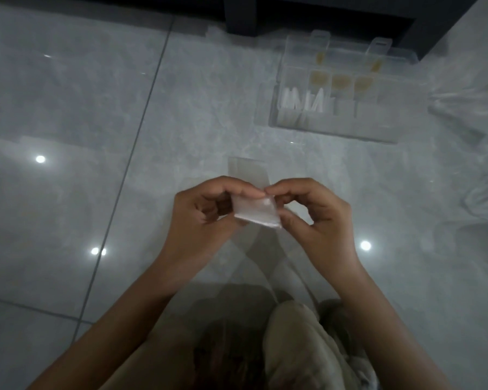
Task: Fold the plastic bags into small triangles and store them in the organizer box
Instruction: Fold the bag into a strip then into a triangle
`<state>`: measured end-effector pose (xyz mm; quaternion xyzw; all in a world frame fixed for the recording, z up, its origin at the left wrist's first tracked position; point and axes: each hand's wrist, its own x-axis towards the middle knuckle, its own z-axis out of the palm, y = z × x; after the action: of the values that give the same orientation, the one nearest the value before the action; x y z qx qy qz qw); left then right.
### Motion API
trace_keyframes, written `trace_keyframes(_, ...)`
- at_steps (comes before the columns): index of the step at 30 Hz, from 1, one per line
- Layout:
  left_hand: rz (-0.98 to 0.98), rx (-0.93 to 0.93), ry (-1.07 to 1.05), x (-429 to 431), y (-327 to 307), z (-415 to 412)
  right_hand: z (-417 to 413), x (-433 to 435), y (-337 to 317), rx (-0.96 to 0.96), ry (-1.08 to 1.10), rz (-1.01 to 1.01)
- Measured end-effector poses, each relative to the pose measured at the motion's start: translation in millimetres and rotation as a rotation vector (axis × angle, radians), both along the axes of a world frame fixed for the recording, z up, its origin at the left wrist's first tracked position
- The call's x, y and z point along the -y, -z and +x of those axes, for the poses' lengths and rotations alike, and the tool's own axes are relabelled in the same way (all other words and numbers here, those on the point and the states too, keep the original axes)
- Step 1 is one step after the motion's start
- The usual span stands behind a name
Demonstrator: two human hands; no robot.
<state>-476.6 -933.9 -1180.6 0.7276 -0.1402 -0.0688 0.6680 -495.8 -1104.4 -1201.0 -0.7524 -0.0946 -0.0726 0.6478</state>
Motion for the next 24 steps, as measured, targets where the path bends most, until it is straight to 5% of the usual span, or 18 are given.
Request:
trace_keyframes(10, 0.009, -0.171, -0.142, 4, -7, -4, 0, -4, 1, 0.054, 0.022, -0.03)
trace_keyframes(20, 0.053, -0.275, -0.171, 14, -8, -8, 1, -17, -10, -0.389, 0.076, 0.378)
trace_keyframes(24, 0.042, -0.331, -0.167, 15, -9, -6, 5, -13, -15, -0.405, 0.047, 0.4)
